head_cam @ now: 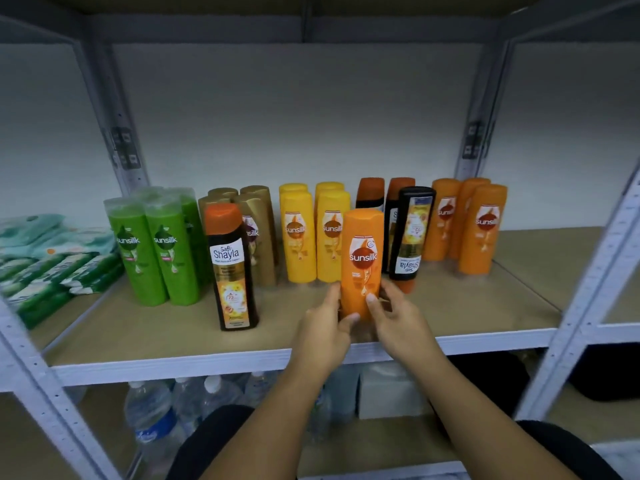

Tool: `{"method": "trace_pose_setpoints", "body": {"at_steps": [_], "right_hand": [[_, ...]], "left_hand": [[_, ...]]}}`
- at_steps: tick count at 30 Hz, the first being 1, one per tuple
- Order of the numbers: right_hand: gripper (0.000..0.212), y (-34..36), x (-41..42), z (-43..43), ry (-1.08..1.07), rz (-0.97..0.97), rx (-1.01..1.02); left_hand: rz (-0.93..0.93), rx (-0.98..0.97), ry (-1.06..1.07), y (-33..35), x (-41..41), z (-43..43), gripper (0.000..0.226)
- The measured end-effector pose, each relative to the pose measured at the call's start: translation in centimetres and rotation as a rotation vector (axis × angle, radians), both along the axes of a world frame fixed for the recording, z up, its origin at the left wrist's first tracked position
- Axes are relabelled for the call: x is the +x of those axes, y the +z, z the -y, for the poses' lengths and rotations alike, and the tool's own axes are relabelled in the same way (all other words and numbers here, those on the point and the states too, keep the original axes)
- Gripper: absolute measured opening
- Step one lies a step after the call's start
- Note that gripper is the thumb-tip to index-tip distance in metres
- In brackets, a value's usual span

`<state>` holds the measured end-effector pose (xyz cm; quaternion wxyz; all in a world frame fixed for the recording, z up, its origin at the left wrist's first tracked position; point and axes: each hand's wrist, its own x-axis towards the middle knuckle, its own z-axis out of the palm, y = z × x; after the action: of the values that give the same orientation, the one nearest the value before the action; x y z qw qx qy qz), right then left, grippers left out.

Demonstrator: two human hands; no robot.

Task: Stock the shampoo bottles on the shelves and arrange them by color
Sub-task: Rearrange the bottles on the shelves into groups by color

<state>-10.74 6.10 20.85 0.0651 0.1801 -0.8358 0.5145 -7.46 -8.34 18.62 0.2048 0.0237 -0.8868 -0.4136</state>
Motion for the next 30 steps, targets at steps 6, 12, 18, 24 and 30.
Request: {"method": "trace_pose_setpoints", "body": {"at_steps": [6,12,18,24,30], "right_hand": [[0.045,-0.1,-1.6,-4.3,-0.059,0.034,-0.033],[0.042,-0.2,-2.9,-7.6,-0.118,0.026,-0.061],[0.057,-0.9,-4.5,-9.0,-0.164,0.029,-0.052],[0.060,-0.6,-6.3,-9.5,-0.248,0.041,-0.016],[0.069,-0.4,-9.2,-9.6,-0.372,0.081,-0.017]], "left_hand": [[0.016,-0.019,-0.082,-0.4,-3.0,-4.2,0.040],[0.047,-0.184,-0.176,0.0,-5.2,-6.5,0.026],[0.061,-0.370,-0.330,0.0,-6.6,-7.0,0.020],[0.078,-0.451,-0.382,0.4,-7.9,-6.7,0.040],[0.102,-0.493,-0.280,0.3,-8.9,-6.1,0.046]]}}
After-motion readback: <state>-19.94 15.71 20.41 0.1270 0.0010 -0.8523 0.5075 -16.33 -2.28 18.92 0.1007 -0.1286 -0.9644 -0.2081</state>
